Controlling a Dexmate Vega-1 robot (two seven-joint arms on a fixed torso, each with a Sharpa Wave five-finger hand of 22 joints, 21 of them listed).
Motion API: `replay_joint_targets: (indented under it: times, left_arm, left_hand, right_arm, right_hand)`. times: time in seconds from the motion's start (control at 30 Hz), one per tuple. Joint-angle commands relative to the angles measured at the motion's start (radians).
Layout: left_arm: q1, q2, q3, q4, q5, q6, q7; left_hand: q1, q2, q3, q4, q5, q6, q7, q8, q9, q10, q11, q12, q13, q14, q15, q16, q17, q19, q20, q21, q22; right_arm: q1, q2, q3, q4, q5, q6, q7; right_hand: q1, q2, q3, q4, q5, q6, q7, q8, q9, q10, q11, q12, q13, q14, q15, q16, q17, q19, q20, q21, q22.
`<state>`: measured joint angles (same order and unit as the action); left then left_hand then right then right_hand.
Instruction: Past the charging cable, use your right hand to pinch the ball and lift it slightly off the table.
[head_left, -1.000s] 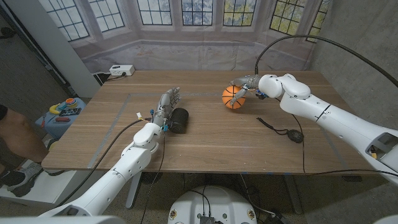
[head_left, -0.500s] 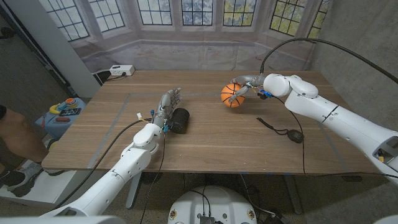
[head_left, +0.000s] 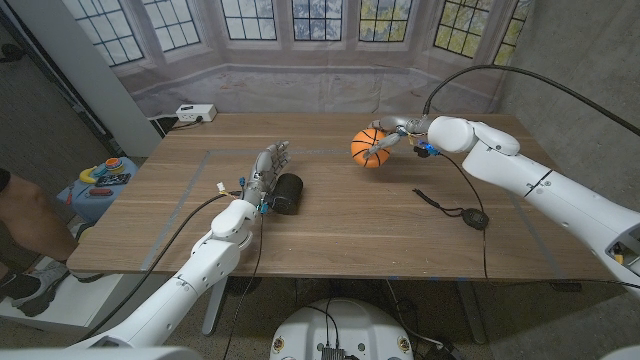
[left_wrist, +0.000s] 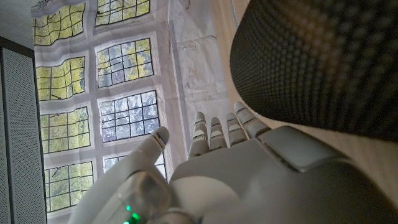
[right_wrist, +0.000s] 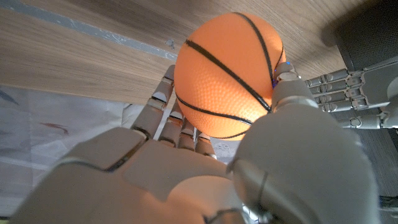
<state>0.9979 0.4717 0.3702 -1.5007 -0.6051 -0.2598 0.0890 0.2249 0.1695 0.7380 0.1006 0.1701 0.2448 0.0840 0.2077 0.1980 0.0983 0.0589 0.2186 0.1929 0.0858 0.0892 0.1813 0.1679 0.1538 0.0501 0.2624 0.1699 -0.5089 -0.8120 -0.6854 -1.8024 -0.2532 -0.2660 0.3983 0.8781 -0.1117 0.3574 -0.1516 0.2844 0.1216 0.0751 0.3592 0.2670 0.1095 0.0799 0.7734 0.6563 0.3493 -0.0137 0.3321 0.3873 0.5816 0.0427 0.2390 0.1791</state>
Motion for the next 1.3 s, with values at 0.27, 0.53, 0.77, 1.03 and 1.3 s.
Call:
replay_joint_targets:
  times: [0.27,0.53,0.77,1.03,1.3]
  left_arm:
    - [0.026,0.008,-0.014,-0.007,-0.006,-0.025,-0.006]
    - [0.039,0.01,-0.019,-0.015,-0.006,-0.033,-0.001]
    - [0.041,0.009,-0.021,-0.014,-0.006,-0.037,0.0]
    - [0.029,0.003,-0.017,0.003,-0.011,-0.038,-0.014]
    - [0.011,-0.002,-0.015,0.022,-0.014,-0.04,-0.028]
  left_hand:
    - [-0.004,0.0,0.009,-0.003,0.004,0.011,0.003,-0.001,0.003,0.01,0.001,-0.001,0.004,0.004,0.004,-0.002,0.001,0.01,-0.002,-0.006,0.005]
    - [-0.003,0.0,0.009,-0.005,0.004,0.011,0.003,-0.002,0.003,0.01,0.0,-0.001,0.004,0.004,0.004,-0.003,0.001,0.011,-0.001,-0.008,0.005]
    - [-0.002,0.001,0.01,-0.007,0.005,0.011,0.002,-0.003,0.003,0.011,0.001,-0.001,0.004,0.004,0.004,-0.003,0.001,0.012,0.0,-0.011,0.005]
    - [-0.001,0.002,0.011,-0.01,0.005,0.012,0.003,-0.004,0.004,0.011,0.0,-0.002,0.004,0.004,0.004,-0.003,0.001,0.012,-0.001,-0.014,0.005]
    - [-0.001,0.003,0.01,-0.011,0.005,0.012,0.001,-0.005,0.004,0.012,0.001,-0.002,0.004,0.005,0.005,-0.003,0.001,0.014,-0.001,-0.015,0.005]
  right_arm:
    - [-0.071,-0.014,0.088,-0.008,0.217,0.065,-0.106]
    - [-0.081,0.01,0.109,0.036,0.293,0.125,-0.136]
    - [-0.091,0.019,0.124,0.056,0.324,0.161,-0.171]
    - [-0.118,0.031,0.154,0.074,0.372,0.2,-0.216]
    - [-0.156,0.046,0.191,0.086,0.444,0.249,-0.249]
  right_hand:
    - [-0.005,0.01,0.006,0.006,-0.005,0.01,0.007,-0.001,0.004,0.008,0.008,0.012,0.004,0.007,0.004,-0.006,0.007,0.003,0.003,-0.006,0.006]
    - [-0.011,0.013,0.004,0.01,-0.009,0.011,0.009,-0.002,0.003,0.007,0.011,0.014,0.007,0.006,0.007,-0.006,0.013,0.001,0.005,-0.008,0.006]
    - [-0.015,0.014,-0.001,0.011,-0.014,0.012,0.016,-0.004,0.002,0.007,0.016,0.017,0.009,0.008,0.009,-0.004,0.02,0.005,0.007,-0.007,0.006]
    - [-0.014,0.018,-0.005,0.011,-0.02,0.028,0.03,-0.002,0.002,0.018,0.02,0.024,0.011,0.014,0.009,0.0,0.029,0.01,0.007,-0.006,0.007]
    - [-0.012,0.022,-0.007,0.01,-0.026,0.033,0.035,-0.003,0.001,0.015,0.026,0.026,0.013,0.013,0.014,0.002,0.035,0.01,0.007,-0.007,0.007]
